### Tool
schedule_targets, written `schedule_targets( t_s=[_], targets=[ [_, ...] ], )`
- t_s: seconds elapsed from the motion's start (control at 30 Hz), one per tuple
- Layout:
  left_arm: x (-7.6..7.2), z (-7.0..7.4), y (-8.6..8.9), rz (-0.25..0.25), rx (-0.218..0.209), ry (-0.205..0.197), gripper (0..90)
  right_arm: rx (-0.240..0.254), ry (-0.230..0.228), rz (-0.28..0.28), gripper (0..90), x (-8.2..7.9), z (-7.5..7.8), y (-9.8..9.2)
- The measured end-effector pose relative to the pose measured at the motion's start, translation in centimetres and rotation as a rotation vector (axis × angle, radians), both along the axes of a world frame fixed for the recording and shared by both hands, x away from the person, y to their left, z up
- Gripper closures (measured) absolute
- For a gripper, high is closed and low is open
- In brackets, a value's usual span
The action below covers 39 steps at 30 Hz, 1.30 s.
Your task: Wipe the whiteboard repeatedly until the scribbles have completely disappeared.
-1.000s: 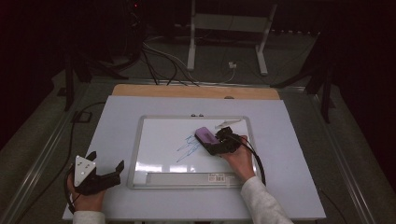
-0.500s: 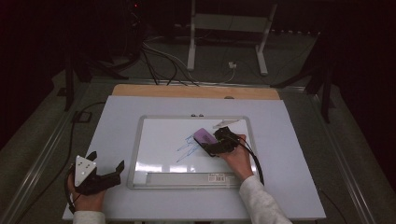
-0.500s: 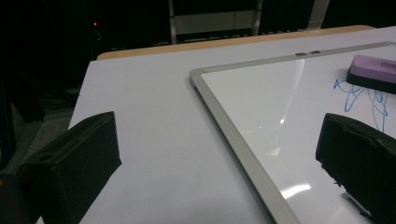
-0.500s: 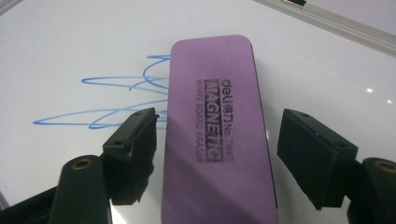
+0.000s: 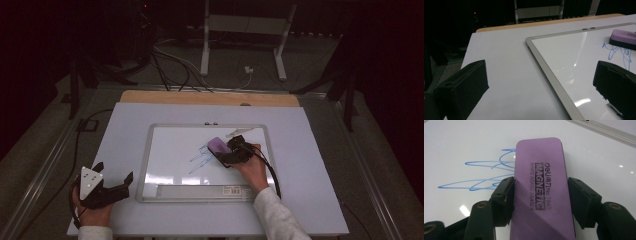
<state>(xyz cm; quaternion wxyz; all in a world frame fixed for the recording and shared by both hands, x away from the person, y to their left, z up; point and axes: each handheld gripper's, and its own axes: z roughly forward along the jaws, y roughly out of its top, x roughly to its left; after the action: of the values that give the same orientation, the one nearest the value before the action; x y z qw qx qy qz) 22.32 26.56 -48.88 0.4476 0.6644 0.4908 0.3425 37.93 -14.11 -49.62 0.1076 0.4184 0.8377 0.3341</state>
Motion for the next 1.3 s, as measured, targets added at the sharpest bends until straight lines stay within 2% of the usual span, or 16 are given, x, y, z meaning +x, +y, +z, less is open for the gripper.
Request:
schedule_targets(
  t_s=[0.37, 0.53, 0.77, 0.97, 1.13, 1.3],
  targets=[
    [0.0, 0.0, 0.1, 0.000, -0.001, -0.001, 0.6, -0.010, 0.001, -0.090, 40.7, 0.6, 0.0, -0.5],
    [0.0, 0.0, 0.1, 0.000, -0.002, -0.001, 0.6, -0.017, 0.002, -0.129, 40.7, 0.9, 0.1, -1.2],
    [0.0, 0.0, 0.0, 0.000, -0.001, -0.001, 0.6, -0.040, -0.001, -0.215, 40.8, 1.5, 0.2, -2.6],
    [0.0, 0.0, 0.0, -0.001, 0.001, 0.002, 0.6, -0.028, 0.009, -0.261, 40.8, 1.7, 0.2, -3.0],
    [0.0, 0.0, -0.1, -0.002, 0.000, 0.001, 0.6, -0.021, 0.013, -0.227, 40.8, 1.4, 0.2, -1.8],
    [0.0, 0.0, 0.0, -0.002, 0.000, 0.000, 0.6, -0.019, 0.015, -0.147, 40.8, 0.7, 0.2, 0.0]
  ],
)
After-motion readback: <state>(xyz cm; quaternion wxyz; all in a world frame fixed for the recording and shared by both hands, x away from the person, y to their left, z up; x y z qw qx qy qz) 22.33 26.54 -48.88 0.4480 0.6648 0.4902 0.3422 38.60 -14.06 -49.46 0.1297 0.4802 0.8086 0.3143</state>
